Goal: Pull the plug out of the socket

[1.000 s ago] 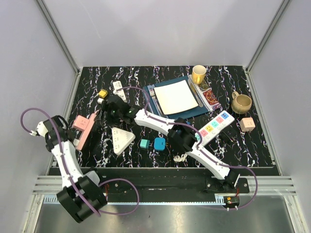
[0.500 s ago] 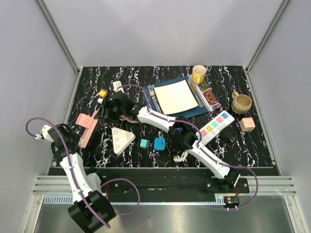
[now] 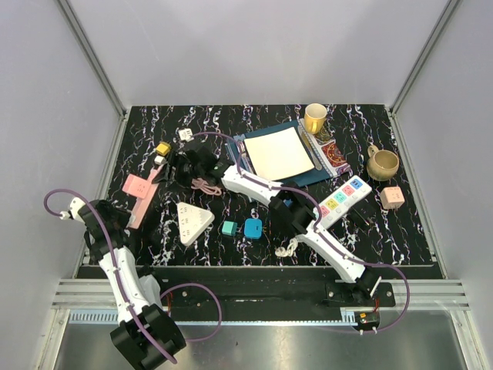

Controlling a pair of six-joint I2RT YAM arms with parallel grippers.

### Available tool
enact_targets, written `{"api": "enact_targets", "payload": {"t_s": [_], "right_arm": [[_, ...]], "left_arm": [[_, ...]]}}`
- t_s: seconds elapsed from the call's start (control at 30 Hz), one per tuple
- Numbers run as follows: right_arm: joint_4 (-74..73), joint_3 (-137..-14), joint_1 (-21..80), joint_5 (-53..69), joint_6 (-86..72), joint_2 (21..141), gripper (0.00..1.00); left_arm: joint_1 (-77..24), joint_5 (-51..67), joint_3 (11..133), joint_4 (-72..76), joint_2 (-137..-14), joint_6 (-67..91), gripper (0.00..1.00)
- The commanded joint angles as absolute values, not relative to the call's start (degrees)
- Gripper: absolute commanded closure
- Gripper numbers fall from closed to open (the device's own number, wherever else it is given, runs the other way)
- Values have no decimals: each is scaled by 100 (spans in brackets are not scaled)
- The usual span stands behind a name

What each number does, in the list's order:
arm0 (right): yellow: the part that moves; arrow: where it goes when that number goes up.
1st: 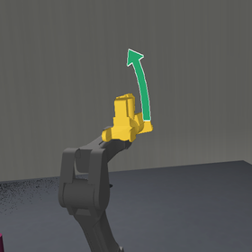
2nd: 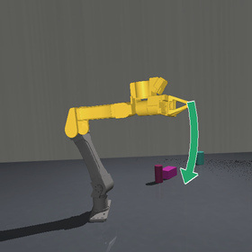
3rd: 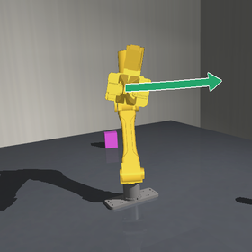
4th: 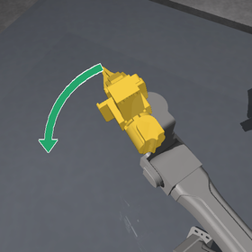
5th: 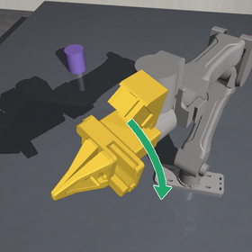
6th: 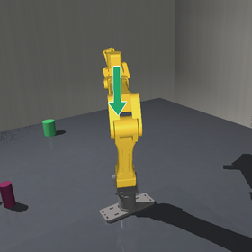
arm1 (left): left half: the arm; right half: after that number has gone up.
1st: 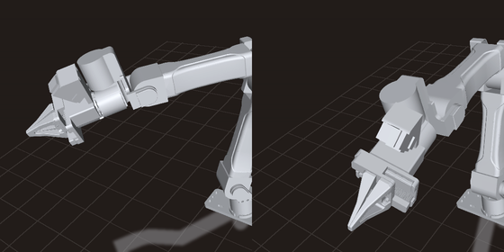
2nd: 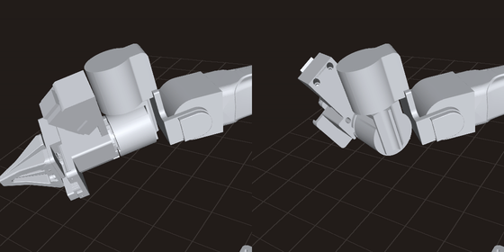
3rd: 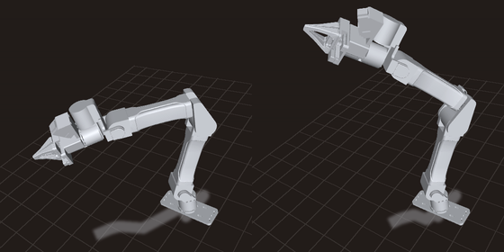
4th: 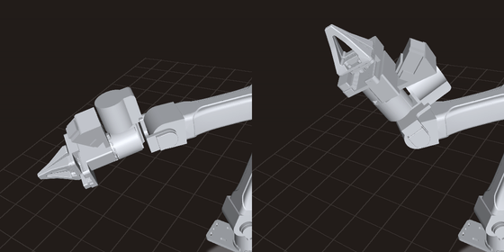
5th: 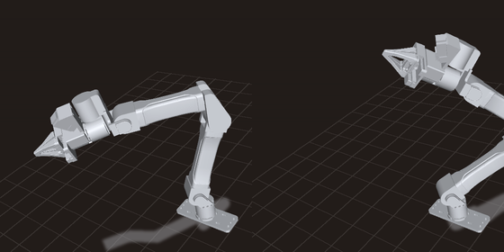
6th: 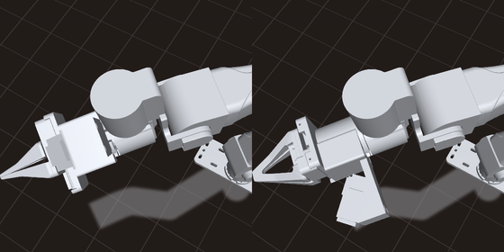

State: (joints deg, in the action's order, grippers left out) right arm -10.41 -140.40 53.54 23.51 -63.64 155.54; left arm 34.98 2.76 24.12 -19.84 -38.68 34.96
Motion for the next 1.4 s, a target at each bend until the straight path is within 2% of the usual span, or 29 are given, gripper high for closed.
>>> {"api": "enact_targets", "payload": {"t_s": [0.0, 0.4, 0.53, 0.67, 0.7, 0.73, 0.77, 0.8, 0.87, 0.9, 1.03, 1.13, 1.37], "right_arm": [[-431, -14001, 5238, 2531, -6706, 15460, 27], [-685, -14528, 5133, 2382, -6847, 15776, 27], [-721, -14704, 5124, 2408, -6882, 15908, 30], [-756, -14451, 5124, 2259, -6662, 15821, 51], [-756, -14414, 5133, 2259, -6619, 15812, 61], [-747, -14388, 5142, 2276, -6583, 15812, 65], [-695, -14353, 5142, 2294, -6540, 15838, 70], [-642, -14326, 5142, 2337, -6530, 15847, 80], [-475, -14195, 5142, 2373, -6548, 15847, 88], [-422, -14142, 5150, 2382, -6557, 15838, 94], [-194, -13940, 5142, 2355, -6592, 15794, 100], [-176, -13905, 5142, 2382, -6513, 15785, 100], [-53, -13579, 5142, 2417, -6241, 15671, 100]], "left_arm": [[3480, 1002, 2540, -1134, -3718, 3595, 100], [3481, 1169, 2479, -1011, -3762, 3586, 100], [3480, 1134, 2479, -1002, -3797, 3586, 100], [3480, 1169, 2487, -1010, -3841, 3621, 100], [3480, 1152, 2479, -1011, -3876, 3621, 100], [3480, 1151, 2505, -1054, -3885, 3630, 98], [3489, 1134, 2540, -1124, -3920, 3630, 89], [3481, 1125, 2566, -1186, -3963, 3639, 69], [3480, 1020, 2741, -1431, -4034, 3656, 53], [3472, 993, 2803, -1537, -4121, 3665, 42], [3472, 643, 3233, -2475, -4482, 3718, 24], [3472, 196, 3629, -3170, -4877, 3665, 16], [3472, -579, 4271, -4297, -5642, 3883, 18]]}}
